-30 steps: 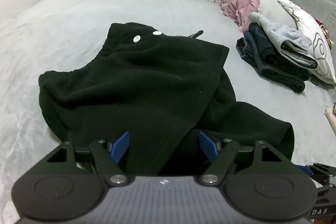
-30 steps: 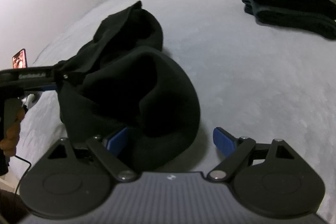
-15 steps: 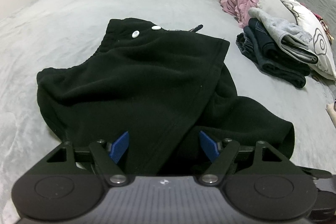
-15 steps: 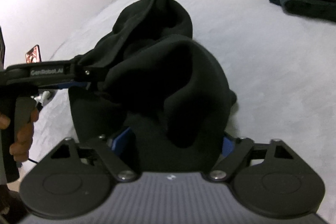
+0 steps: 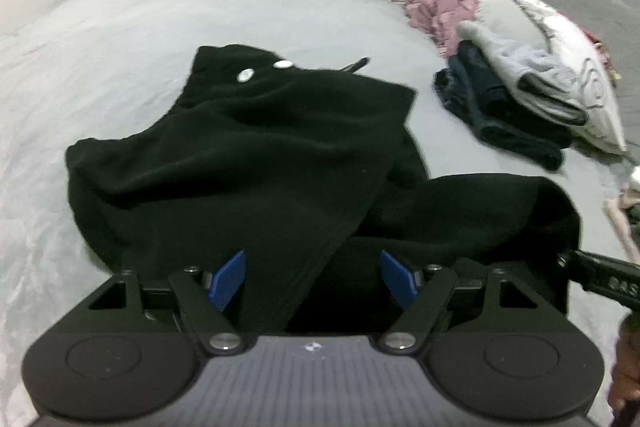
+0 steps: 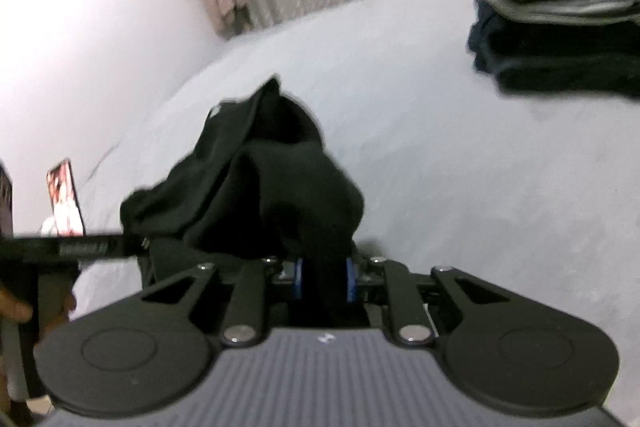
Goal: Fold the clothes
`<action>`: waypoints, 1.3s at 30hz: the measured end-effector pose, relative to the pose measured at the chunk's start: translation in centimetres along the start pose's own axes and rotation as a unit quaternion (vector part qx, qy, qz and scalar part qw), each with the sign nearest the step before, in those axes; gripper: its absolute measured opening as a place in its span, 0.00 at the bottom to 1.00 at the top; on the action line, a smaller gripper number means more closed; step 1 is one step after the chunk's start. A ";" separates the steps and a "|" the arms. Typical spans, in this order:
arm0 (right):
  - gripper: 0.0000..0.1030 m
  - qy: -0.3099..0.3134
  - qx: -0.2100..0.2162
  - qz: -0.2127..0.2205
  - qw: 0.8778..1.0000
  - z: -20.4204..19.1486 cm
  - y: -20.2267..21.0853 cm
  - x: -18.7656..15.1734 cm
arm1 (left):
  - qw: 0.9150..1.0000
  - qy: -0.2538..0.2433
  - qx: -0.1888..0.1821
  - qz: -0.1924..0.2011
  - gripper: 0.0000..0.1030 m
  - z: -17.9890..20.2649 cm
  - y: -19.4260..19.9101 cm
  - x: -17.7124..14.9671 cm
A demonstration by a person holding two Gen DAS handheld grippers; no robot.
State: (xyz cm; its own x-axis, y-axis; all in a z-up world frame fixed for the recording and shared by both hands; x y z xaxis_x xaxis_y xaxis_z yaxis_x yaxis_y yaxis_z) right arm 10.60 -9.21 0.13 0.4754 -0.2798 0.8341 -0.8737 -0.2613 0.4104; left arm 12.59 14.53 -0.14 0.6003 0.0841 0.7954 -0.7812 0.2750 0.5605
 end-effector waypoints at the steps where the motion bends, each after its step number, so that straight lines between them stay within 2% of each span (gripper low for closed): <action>1: 0.17 0.003 0.001 0.002 1.000 0.0 0.1 0.2 | 1.000 0.003 -0.014 0.001 0.73 0.2 0.3 0.1; 9: 0.17 0.034 0.080 -0.041 0.995 -3.3 0.6 -1.2 | 0.993 0.041 -0.108 -0.015 0.73 1.7 0.8 0.3; 11: 0.17 0.045 0.097 -0.048 0.993 -4.5 0.7 -1.7 | 0.989 0.051 -0.136 -0.022 0.73 2.4 0.9 0.2; 14: 0.17 0.067 0.121 -0.056 0.989 -6.1 0.8 -2.6 | 0.979 0.073 -0.188 -0.035 0.73 3.5 1.0 0.1; 18: 0.18 0.074 0.146 -0.078 0.983 -7.5 0.4 -3.8 | 0.978 0.072 -0.190 -0.055 0.71 4.7 -0.1 -0.6; 19: 0.19 0.076 0.150 -0.083 0.982 -7.8 0.2 -4.0 | 0.978 0.073 -0.188 -0.056 0.64 4.7 -0.1 -0.6; 20: 0.20 0.079 0.154 -0.087 0.981 -8.0 0.1 -4.1 | 0.979 0.077 -0.180 -0.059 0.51 4.7 -0.5 -0.8; 23: 0.28 0.078 0.151 -0.090 0.981 -7.9 0.0 -4.1 | 0.983 0.076 -0.149 -0.073 0.25 4.5 -1.4 -1.1; 26: 0.33 0.069 0.141 -0.097 0.983 -7.0 -0.5 -3.8 | 0.986 0.071 -0.129 -0.081 0.17 4.5 -1.9 -1.4; 29: 0.43 0.057 0.135 -0.100 0.984 -6.1 -0.8 -3.2 | 0.989 0.049 -0.114 -0.079 0.15 4.6 -2.4 -1.2; 30: 0.53 0.055 0.132 -0.100 0.985 -5.8 -0.8 -3.1 | 0.989 0.049 -0.114 -0.080 0.14 4.4 -2.4 -1.2; 31: 0.58 0.054 0.129 -0.097 0.985 -5.5 -0.8 -2.9 | 0.989 0.049 -0.114 -0.080 0.14 4.2 -2.5 -1.1; 35: 0.59 0.061 0.114 -0.084 0.988 -4.5 -0.6 -1.7 | 0.989 0.047 -0.117 -0.078 0.12 3.6 -2.2 -0.8; 39: 0.64 0.032 0.105 -0.093 0.990 -2.6 -0.8 -1.4 | 0.989 0.046 -0.113 -0.077 0.12 2.9 -1.8 -0.9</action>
State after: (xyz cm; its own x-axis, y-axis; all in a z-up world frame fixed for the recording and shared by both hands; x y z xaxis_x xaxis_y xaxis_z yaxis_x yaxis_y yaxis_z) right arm 10.33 -6.17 -0.38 0.6128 -0.1522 0.7754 -0.7279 -0.4907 0.4789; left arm 12.94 11.23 -1.18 0.7307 0.1074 0.6742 -0.6263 0.4984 0.5994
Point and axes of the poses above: each gripper's, at about its wrist camera, not at the fingertips, and y roughly against the way its jaws point, z to its right, x to its top, the point moved 4 cm from there along -y, roughly the way its jaws point, and after that the axes turned 12 degrees about z, right-handed, at the moved point
